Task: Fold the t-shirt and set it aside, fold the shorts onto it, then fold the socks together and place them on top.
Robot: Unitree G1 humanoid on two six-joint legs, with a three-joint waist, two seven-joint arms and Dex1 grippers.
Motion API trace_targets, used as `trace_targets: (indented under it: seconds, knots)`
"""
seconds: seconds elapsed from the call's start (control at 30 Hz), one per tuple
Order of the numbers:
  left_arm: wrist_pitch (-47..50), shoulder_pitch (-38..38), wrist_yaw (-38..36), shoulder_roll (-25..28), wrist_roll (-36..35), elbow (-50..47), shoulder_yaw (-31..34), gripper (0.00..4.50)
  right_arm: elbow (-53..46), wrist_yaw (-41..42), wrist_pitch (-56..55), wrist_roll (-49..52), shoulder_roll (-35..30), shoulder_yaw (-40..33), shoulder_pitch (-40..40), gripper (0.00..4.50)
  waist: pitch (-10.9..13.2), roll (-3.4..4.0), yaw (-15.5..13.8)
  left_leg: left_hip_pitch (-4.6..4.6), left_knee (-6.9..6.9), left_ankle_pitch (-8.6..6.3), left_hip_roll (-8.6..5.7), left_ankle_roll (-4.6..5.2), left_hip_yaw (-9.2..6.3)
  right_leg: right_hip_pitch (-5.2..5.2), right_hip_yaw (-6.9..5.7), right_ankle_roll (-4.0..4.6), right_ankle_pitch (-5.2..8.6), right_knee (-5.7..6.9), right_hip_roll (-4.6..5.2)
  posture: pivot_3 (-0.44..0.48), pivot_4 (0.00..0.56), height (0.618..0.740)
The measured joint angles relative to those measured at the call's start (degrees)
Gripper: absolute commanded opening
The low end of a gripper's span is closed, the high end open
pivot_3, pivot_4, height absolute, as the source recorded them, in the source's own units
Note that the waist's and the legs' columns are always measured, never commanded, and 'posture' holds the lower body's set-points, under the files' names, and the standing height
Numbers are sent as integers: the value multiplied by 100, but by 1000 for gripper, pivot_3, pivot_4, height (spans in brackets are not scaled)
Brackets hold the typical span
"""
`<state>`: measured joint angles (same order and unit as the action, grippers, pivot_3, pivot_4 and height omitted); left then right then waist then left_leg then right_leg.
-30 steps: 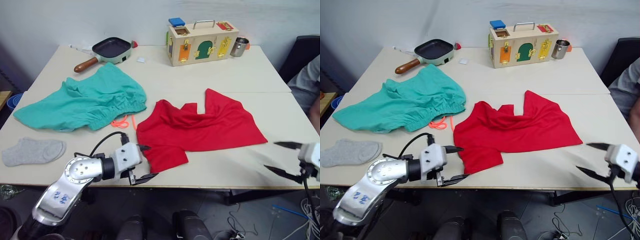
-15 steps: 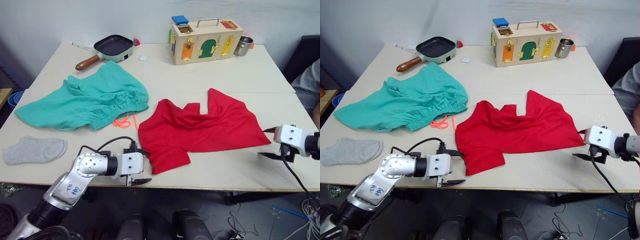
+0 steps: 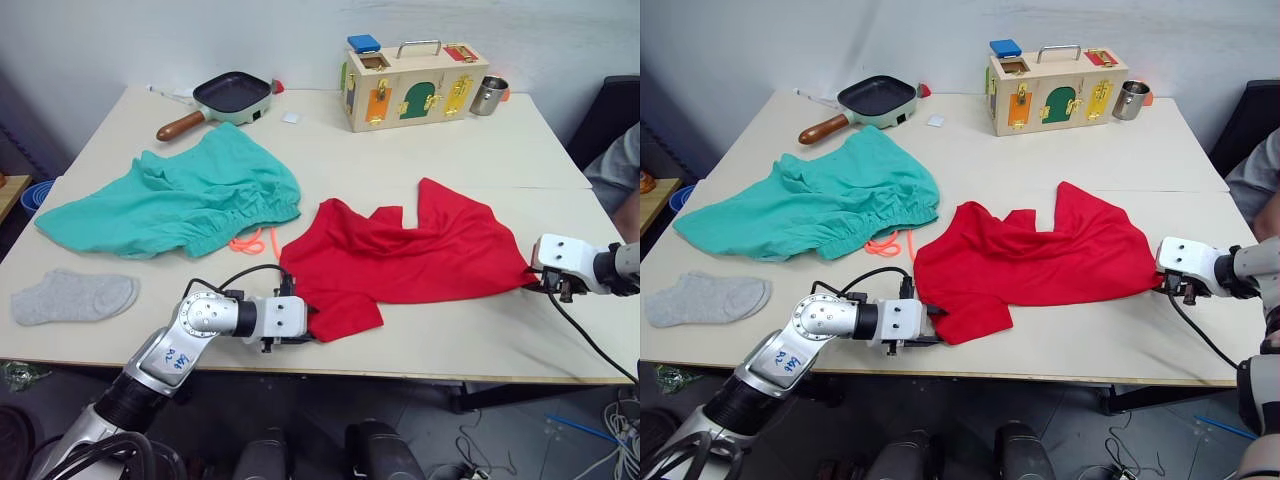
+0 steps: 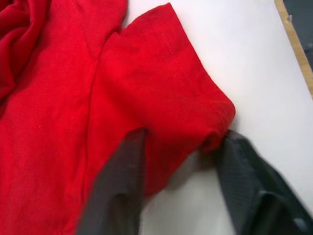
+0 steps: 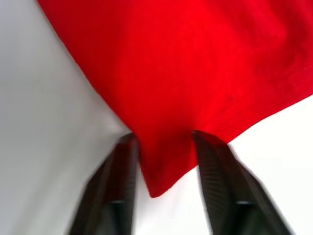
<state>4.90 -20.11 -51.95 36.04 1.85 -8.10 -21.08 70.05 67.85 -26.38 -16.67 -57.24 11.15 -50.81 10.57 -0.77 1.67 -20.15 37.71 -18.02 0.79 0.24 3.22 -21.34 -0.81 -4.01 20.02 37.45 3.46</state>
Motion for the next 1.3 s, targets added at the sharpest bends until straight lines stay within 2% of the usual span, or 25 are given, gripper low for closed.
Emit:
trace_targets:
  seconds: [0.03,0.07,0.13,0.3,0.4,0.47,0.6,0.73,0.8,0.87,1.03,1.17,1.3]
  knots:
    - [-27,25,-1,1,2,0,4,895,3,4,15,-3,5,0,0,127,0,0,2,0,0,-1,0,1,0,0,0,0,0,0,0,0,150,740]
    - [-80,64,-5,9,4,0,23,543,5,19,23,-2,5,-2,0,0,0,0,3,-1,-1,-1,0,0,0,-3,0,0,0,0,0,0,150,740]
    - [-155,173,-19,35,-46,-5,107,43,-5,112,47,44,5,-33,1,0,0,0,3,-4,-5,-1,0,-1,0,-10,0,0,0,1,0,0,150,740]
    - [-401,692,-275,455,-565,-61,822,43,-189,1075,159,472,-112,-263,251,0,0,1,4,-5,-35,0,2,-6,-6,-21,-10,5,3,-5,-1,0,150,740]
    - [-473,1203,-541,841,-992,-276,1385,43,-577,1796,298,815,-332,-397,714,0,1,2,6,-6,-48,-4,2,-7,-9,-21,-14,8,4,-19,1,0,150,740]
    - [-445,1560,-679,1013,-1271,-437,1682,43,-934,1986,438,1036,-474,-483,1095,0,1,2,-8,-10,-47,-7,2,-4,-12,-20,-17,8,4,-29,4,0,150,740]
    - [99,2390,-826,1361,-1941,-998,2438,43,-2207,2024,942,1876,-1117,-483,2460,0,3,6,-28,-22,-49,-17,2,3,-28,-18,-29,10,6,-48,8,0,150,740]
    - [443,3182,-1138,1834,-2124,-1369,2936,43,-3380,2032,1795,2637,-1873,-519,3892,0,5,26,-5,-20,-53,-35,2,33,-29,-14,-30,17,10,-59,9,0,150,740]
    - [584,3209,-1197,1841,-2244,-1442,2953,43,-3887,2035,2186,2956,-2022,-544,4304,0,7,29,13,-16,-54,-36,3,35,-26,-12,-29,20,11,-58,9,0,150,740]
    - [670,2997,-1173,1798,-2278,-1414,2936,43,-4180,2035,2435,3116,-2019,-604,4373,0,10,35,23,-12,-53,-24,5,35,-22,-12,-29,27,12,-55,9,0,150,740]
    - [719,2074,-1021,1526,-2256,-1298,2702,43,-4370,1964,2462,3197,-1557,-846,3840,0,12,45,9,-8,-57,-6,5,29,-21,-14,-29,34,0,-45,7,0,150,740]
    - [728,1672,-990,1333,-2163,-1159,2354,920,-4256,1906,2235,3185,-1121,-923,3539,0,12,46,-4,-13,-59,-12,4,21,-21,-23,-33,27,-4,-36,5,0,150,740]
    - [578,1268,-979,1013,-1865,-1123,1787,2194,-4134,1879,2131,3106,-1008,-964,3417,0,13,48,-19,-24,-51,-13,3,18,-19,-23,-34,21,-7,-52,5,0,150,740]
